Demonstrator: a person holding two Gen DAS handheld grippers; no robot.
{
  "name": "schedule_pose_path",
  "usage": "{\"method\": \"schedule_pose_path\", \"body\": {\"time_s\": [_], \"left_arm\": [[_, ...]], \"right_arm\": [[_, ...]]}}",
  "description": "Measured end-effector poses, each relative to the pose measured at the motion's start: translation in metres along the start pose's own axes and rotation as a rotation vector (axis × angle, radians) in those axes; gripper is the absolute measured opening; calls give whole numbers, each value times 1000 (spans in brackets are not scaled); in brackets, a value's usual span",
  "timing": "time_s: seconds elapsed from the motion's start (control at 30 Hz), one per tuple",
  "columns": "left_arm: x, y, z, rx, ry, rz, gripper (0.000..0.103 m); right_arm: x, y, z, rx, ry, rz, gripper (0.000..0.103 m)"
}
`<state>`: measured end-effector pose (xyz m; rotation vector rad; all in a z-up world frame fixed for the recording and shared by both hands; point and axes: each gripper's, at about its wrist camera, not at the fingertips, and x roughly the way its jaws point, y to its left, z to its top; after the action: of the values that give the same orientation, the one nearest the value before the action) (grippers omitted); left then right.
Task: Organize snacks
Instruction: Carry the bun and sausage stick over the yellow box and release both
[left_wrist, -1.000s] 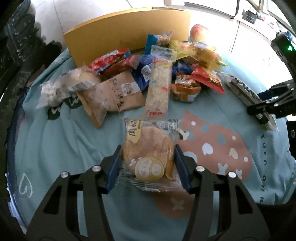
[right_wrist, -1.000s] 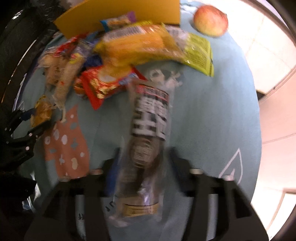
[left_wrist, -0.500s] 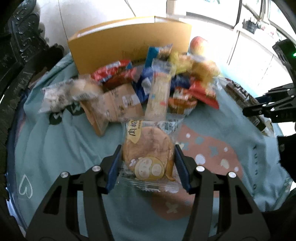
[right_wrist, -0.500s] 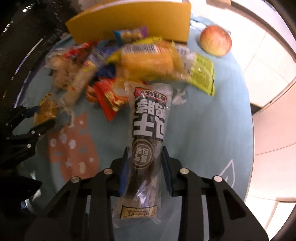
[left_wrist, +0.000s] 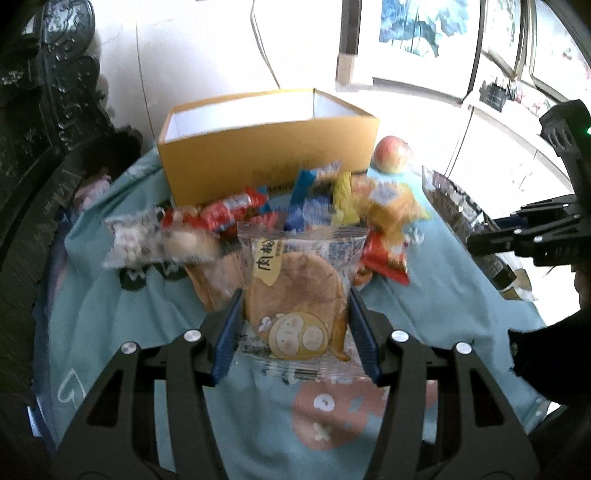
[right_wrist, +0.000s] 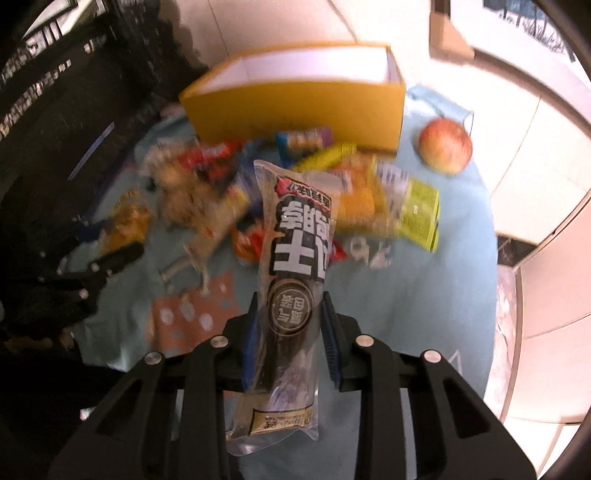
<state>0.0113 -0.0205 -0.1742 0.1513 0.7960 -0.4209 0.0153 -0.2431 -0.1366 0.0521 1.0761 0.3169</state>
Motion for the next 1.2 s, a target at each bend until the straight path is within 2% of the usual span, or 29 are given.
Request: {"method": "schedule_pose_path", "body": {"time_s": [0.2,0.43,0.73,0.9,0.97,1.0,1.03,1.07,1.13,1.2], "left_arm": [[-19,6,42,-16,-86,21,55],[-24,22,111,-54,-157,83,55],[3,43,191,-89,-182,120,55],[22,51,237,-52,-197,147,55],[31,60,258,-69,-219,166,56],[36,64,267,-84,-238,172,67],[44,71,276,-105,-246,205,92],[52,77,280,-123,-230,249,99],[63,87,280,-139,-184,259,99],[65,91,268,-130,-170,259,99]], "right_arm": [[-30,4,44,-16,-112,-11,30],[-51,-2,108,-38,-196,-27,30],[-44,-15,191,-42,-234,-39,30],[-35,-21,245,-33,-273,-60,30],[-25,-19,273,-29,-288,-71,34],[-19,-18,285,-33,-281,-83,45],[-10,-18,296,-41,-272,-124,56],[-6,-18,299,-45,-272,-161,59],[-1,-19,295,-50,-261,-171,60],[1,-21,279,-59,-256,-163,63]]}}
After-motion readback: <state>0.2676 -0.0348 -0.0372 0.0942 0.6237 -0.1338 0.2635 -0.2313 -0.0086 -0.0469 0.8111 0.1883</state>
